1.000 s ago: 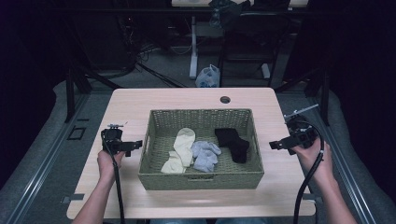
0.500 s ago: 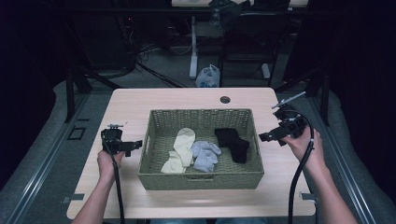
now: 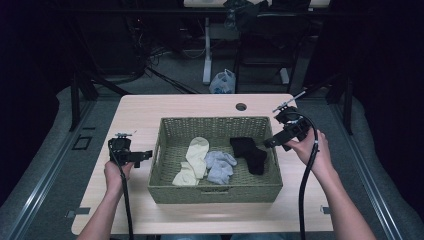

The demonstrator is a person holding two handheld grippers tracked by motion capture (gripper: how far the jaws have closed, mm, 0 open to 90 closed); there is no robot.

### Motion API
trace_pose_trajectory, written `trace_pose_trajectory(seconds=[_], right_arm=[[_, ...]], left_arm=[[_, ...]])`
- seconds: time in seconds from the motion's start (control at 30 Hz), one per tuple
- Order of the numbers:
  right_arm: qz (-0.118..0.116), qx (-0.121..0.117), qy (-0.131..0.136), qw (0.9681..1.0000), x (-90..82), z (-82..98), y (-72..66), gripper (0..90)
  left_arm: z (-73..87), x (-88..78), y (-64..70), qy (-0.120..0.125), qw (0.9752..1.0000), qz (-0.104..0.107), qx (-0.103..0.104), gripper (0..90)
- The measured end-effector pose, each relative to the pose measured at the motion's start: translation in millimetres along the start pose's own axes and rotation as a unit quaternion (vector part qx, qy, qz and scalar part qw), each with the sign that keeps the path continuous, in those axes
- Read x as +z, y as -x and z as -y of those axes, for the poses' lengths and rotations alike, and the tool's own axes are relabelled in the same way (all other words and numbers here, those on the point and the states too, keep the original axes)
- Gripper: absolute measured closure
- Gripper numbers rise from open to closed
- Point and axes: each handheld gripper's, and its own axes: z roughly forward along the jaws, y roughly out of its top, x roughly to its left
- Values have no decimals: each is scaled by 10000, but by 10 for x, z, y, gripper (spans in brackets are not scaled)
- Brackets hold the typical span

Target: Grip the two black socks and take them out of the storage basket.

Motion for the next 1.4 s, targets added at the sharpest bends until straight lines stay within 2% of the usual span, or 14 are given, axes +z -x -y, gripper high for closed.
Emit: trace_pose_trajectory(seconds=[0.27, 0.33, 0.4, 0.63, 0.77, 0.87, 1.07, 1.1, 1.23, 1.27, 1.4], right_arm=[[5, -185, -146, 9997, 82, -135, -98, 58], [-52, -152, -113, 9998, 115, -165, -130, 58], [-27, -205, -188, 9996, 136, -198, -149, 58], [-38, -325, -330, 9989, 229, -301, -183, 55], [-31, -373, -465, 9982, 317, -349, -207, 53], [-57, -288, -470, 9985, 411, -369, -237, 52], [-71, -360, -729, 9967, 595, -426, -244, 48], [-138, -305, -713, 9969, 630, -432, -249, 45], [-166, -357, -939, 9948, 745, -457, -247, 31], [-168, -267, -861, 9958, 792, -451, -261, 30], [-105, -342, -1075, 9936, 880, -476, -272, 50]], left_arm=[[-1, -4, 1, -21, 10000, 10, 1, 10], [-2, -4, 2, -29, 10000, 20, -1, 10], [-1, -2, 4, -18, 10000, 12, -3, 11], [1, 2, 2, 3, 10000, 29, -8, 10], [-1, 0, 1, -31, 10000, 41, 1, 10], [-1, 1, 2, -20, 10000, 43, -5, 10], [-1, 1, -2, -18, 10000, 44, -10, 10], [0, 2, -3, -11, 10000, 45, -14, 10], [-1, 1, -1, -15, 10000, 47, -11, 10], [1, 4, -1, 6, 10000, 47, -17, 10], [-1, 3, -4, -18, 10000, 54, -10, 10]])
